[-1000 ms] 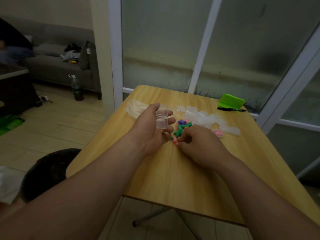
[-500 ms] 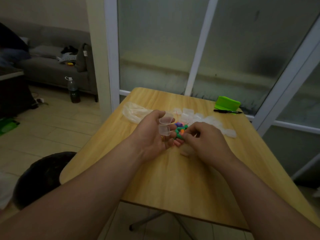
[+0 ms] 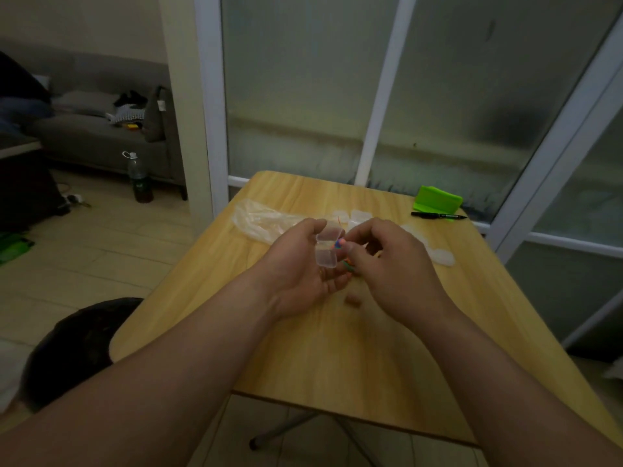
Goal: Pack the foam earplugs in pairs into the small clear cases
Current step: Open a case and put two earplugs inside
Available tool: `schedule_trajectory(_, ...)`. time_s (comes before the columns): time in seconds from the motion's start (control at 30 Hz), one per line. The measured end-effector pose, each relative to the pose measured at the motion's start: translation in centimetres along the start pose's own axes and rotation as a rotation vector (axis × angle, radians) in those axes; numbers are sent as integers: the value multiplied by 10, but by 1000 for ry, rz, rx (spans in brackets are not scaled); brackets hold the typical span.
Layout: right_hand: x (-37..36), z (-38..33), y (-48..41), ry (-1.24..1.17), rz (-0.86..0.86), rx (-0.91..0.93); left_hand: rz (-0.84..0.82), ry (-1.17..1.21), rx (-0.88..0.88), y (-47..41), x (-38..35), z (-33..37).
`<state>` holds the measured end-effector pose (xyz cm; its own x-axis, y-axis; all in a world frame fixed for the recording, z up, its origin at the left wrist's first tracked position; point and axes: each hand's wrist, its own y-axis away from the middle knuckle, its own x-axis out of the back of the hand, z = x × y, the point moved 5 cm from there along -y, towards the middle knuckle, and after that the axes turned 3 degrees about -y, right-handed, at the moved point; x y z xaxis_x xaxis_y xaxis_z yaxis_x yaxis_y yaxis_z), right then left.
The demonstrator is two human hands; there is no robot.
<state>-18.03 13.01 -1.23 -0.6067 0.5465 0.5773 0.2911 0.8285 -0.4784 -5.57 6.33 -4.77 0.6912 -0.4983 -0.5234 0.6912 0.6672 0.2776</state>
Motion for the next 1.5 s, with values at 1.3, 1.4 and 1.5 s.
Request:
schedule_trajectory(1.3,-45,17,-1,533,-182,-105,236,81,-95,-3,31,24)
schedule_trajectory(1.4,-42,17,-1,502,-181,-113,233,71,-88,-4,32,23)
schedule_trajectory(1.5,-34,19,0,448,-156,-114,201,75,-70,-6,30,19)
